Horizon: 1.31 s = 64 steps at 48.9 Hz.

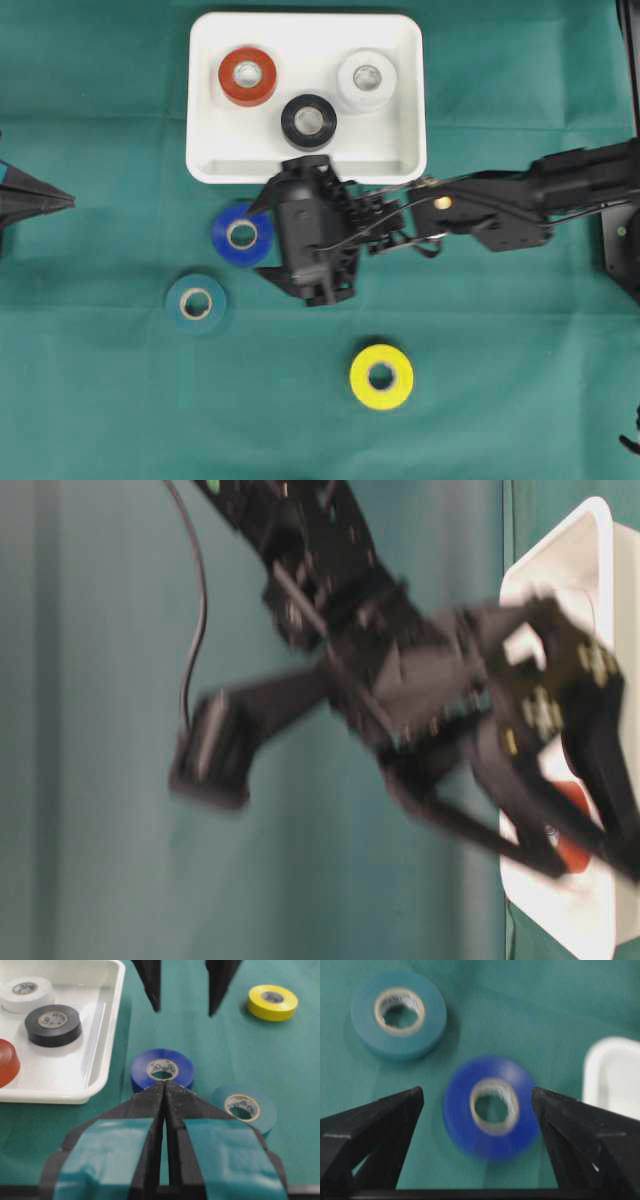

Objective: Put the tape into the white case with the right arm.
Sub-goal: 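Move the right gripper left over the teal tape roll, then lower the right gripper into the teal tape's core and grip it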

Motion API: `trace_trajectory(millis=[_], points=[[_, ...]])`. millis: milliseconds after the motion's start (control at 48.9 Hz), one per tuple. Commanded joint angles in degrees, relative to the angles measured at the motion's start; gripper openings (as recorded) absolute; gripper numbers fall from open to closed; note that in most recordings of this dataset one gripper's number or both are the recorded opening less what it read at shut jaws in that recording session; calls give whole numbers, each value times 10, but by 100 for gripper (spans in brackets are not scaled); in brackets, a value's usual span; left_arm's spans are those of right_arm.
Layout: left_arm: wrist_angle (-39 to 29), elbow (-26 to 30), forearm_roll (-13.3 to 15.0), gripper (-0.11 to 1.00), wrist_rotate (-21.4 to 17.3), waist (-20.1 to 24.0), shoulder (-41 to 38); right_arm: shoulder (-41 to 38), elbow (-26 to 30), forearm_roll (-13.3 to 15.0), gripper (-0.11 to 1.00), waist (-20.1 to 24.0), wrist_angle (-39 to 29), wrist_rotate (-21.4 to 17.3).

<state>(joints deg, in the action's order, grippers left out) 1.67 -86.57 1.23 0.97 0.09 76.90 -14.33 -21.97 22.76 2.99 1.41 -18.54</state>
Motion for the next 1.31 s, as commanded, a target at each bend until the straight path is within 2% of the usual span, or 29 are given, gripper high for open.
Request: trace_trajectory(millis=[0,184,409,858,1103,1287], points=[[3,9,1,0,0,0,-4,-11,47,1,70,12,-9,0],[3,9,1,0,0,0,-3,-55,114,1,70,25,-38,-1],[3,9,1,0,0,0,-3,-91,169,1,70,29,-62,-2],[3,9,1,0,0,0,-3,-133,200,1,69,31,-72,-7],[3,8,1,0,0,0,-3,-168,242,1,69,41,-174,-9],[3,8,1,0,0,1,-3,-188,272,1,69,42,-196,-9]])
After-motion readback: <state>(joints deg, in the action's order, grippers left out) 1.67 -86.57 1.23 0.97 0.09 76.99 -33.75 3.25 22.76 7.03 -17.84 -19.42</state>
